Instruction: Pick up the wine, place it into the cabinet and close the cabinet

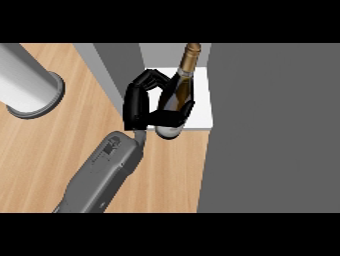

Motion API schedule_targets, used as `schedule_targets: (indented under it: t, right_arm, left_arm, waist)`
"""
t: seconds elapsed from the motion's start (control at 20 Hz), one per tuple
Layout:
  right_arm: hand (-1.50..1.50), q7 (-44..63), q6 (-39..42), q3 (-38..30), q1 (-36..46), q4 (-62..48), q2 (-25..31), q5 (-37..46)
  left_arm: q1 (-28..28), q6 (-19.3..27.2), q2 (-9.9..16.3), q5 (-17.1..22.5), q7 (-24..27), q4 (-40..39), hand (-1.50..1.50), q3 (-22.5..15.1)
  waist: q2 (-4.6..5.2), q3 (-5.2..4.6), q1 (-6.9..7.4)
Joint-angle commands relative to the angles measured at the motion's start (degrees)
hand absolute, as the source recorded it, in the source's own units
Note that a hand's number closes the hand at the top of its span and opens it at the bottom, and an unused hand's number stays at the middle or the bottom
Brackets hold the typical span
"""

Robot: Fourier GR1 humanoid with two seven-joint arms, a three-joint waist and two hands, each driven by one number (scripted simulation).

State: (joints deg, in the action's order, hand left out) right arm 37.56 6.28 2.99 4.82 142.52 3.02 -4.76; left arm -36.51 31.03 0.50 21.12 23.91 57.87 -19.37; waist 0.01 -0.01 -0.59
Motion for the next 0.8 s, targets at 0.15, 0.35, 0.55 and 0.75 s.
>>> schedule_targets:
  t: [0.15, 0.35, 0.55, 0.75]
  right_arm:
    - [-1.50, 1.3, 0.5, 1.2, -2.3, 4.7, -0.5, -3.4]
    - [-1.50, 0.6, 1.3, -1.4, -4.6, 6.4, -0.2, -5.8]
    - [-1.50, 1.6, 0.6, -1.0, -0.9, 4.3, -0.6, -6.5]
    - [-1.50, -2.6, 2.3, 0.4, -5.0, 2.6, -1.8, -3.4]
  left_arm:
    - [-3.2, -3.8, -0.5, 2.5, 1.8, -7.9, 1.50, 2.7]
    - [-10.5, -1.7, -0.5, 1.8, -0.3, -14.1, 1.50, 5.4]
    - [-14.2, -4.5, -0.5, 2.9, 4.2, -22.1, 1.50, 8.6]
    - [-16.6, -6.1, 0.3, 2.4, 4.3, -25.7, 1.50, 10.7]
  waist:
    - [0.06, 0.00, -0.23]
    - [0.08, 0.02, -0.71]
    - [0.39, -0.02, -1.18]
    - [0.26, 0.01, -0.71]
